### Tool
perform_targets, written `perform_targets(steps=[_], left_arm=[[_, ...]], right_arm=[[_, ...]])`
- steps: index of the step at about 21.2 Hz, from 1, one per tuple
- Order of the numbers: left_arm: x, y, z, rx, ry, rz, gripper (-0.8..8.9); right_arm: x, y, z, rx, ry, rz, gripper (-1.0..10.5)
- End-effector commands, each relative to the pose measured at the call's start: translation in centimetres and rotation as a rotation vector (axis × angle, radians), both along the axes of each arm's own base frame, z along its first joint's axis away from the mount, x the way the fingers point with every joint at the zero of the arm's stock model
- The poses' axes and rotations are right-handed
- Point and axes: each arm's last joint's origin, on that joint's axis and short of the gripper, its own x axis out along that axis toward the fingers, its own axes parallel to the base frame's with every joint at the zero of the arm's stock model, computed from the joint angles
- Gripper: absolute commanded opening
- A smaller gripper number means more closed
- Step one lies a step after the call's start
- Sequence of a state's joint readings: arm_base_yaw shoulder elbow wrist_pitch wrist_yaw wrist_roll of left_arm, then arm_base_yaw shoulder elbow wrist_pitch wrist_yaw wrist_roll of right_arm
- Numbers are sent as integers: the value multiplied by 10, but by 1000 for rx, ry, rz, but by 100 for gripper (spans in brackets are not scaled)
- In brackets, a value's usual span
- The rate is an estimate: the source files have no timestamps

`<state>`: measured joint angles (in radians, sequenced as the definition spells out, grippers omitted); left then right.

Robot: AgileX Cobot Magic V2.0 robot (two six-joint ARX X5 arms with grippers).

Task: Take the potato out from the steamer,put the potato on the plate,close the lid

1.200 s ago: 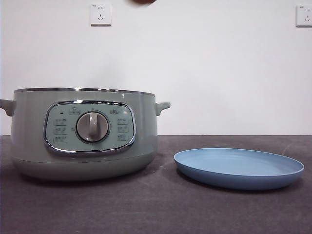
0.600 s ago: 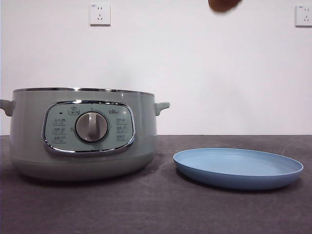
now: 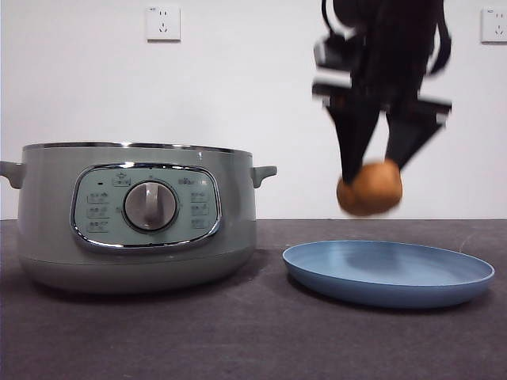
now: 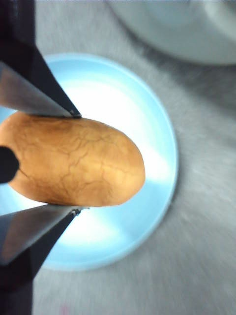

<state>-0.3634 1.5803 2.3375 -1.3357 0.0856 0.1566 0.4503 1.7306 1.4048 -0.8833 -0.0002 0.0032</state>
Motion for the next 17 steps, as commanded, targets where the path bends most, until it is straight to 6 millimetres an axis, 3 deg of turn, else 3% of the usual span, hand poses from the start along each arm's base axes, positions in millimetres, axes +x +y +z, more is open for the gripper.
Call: perform_targets(steps=[1, 4, 8, 11, 17], left_arm=[[-4, 1, 7, -13, -48, -7, -8], [-4, 1, 6, -10, -46, -8, -8], [-4, 1, 6, -9, -45, -9, -8], [-4, 1, 6, -8, -42, -9, -8], [-4, 1, 6, -9, -43, -9, -8]], right_arm=[[-5, -2, -35, -12, 40, -13, -11], [-13, -8, -59, -31, 78, -19, -11], [-14, -9, -63, -31, 79, -20, 42], [-14, -9, -62, -31, 75, -20, 511], [-16, -10, -38, -4, 21, -19, 555]])
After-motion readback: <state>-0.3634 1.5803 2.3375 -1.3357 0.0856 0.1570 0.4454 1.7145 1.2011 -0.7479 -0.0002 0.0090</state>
